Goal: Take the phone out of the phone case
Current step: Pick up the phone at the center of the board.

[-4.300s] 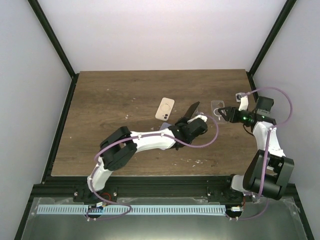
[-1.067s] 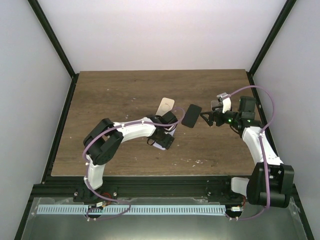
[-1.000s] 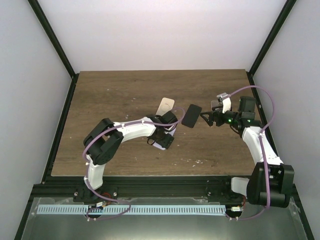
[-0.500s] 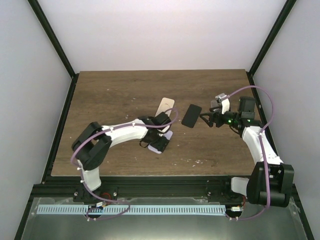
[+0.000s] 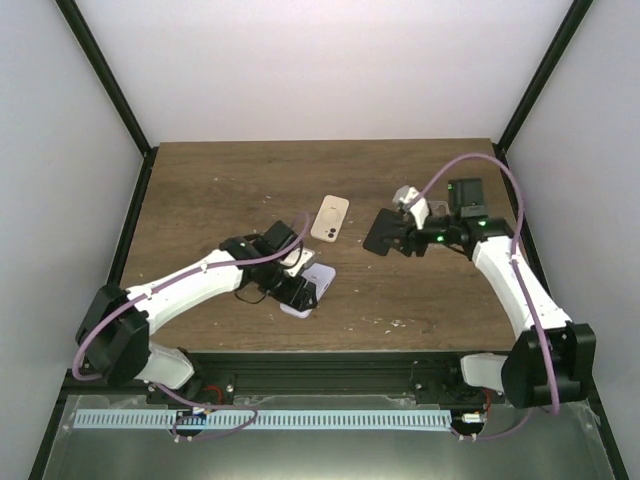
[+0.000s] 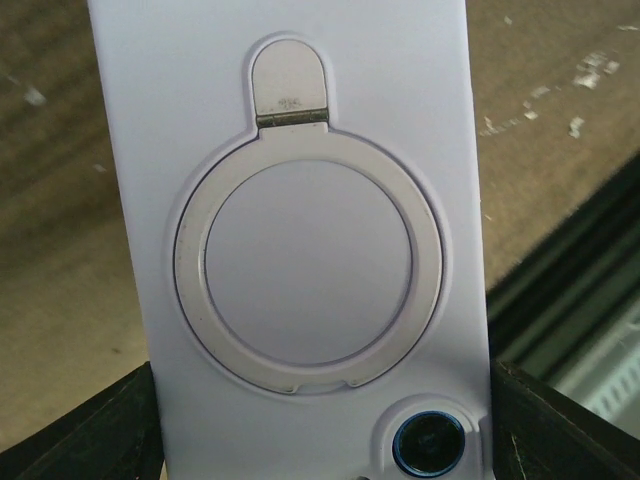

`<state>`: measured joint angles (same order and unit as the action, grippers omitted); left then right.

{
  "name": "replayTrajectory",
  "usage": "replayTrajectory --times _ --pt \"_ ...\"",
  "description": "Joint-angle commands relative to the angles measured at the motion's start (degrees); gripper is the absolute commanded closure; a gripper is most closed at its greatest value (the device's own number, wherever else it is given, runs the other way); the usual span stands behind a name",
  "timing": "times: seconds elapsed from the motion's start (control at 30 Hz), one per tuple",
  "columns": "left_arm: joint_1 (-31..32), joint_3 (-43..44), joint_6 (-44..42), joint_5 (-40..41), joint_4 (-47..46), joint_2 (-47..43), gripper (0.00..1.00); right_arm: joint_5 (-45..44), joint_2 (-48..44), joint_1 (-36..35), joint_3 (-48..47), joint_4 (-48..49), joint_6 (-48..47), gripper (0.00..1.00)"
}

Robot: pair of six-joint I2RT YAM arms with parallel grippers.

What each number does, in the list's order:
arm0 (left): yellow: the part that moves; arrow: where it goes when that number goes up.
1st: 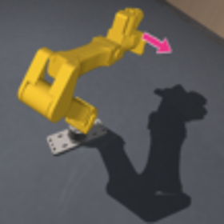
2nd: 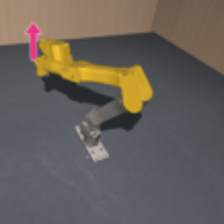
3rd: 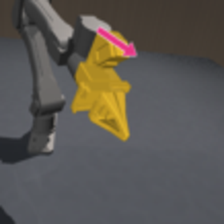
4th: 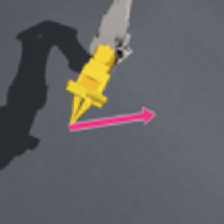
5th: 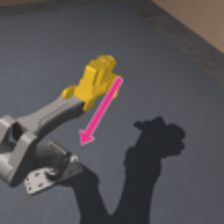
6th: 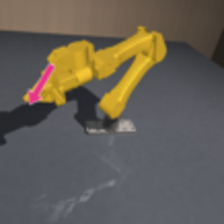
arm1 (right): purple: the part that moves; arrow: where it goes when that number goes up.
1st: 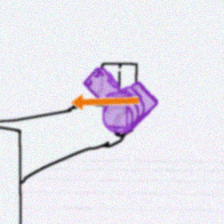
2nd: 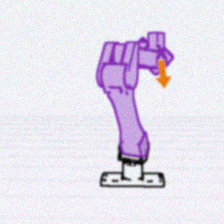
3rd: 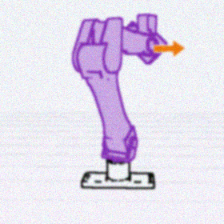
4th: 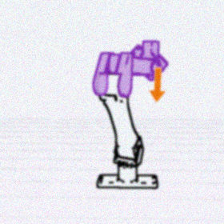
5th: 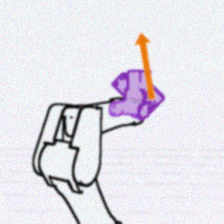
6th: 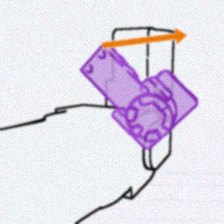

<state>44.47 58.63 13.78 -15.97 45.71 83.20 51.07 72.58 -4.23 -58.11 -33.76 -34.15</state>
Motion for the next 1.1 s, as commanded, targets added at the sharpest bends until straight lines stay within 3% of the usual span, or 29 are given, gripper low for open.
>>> replayTrajectory --times 0.0,0.1,0.27,0.47,0.77,1.07 --pt "-2.22 -2.87 1.43 -12.67 -3.84 -4.89 0.51 -10.32 -6.08 -10.77 -0.17 -5.86 -13.63 0.41" --pt "-3.69 -4.41 2.65 -19.96 -5.68 -5.84 0.51 -17.08 -8.86 -20.07 0.79 -5.90 -18.58 0.39" --pt "-3.78 -5.06 4.06 -25.28 -6.34 -7.47 0.51 -29.75 -8.72 -32.94 1.50 -6.65 -24.28 0.40" --pt "-3.89 -5.11 4.28 -27.58 -5.87 -7.92 0.52 -38.54 -7.26 -41.96 1.28 -6.43 -28.03 0.41" --pt "-3.91 -5.00 4.60 -27.67 -6.16 -7.46 0.53 -46.32 -5.76 -49.08 3.42 -5.21 -31.07 0.45" --pt "-3.94 -5.29 4.13 -29.26 -6.55 -7.11 0.54 -49.59 -3.35 -51.38 4.91 -2.28 -30.88 0.59"
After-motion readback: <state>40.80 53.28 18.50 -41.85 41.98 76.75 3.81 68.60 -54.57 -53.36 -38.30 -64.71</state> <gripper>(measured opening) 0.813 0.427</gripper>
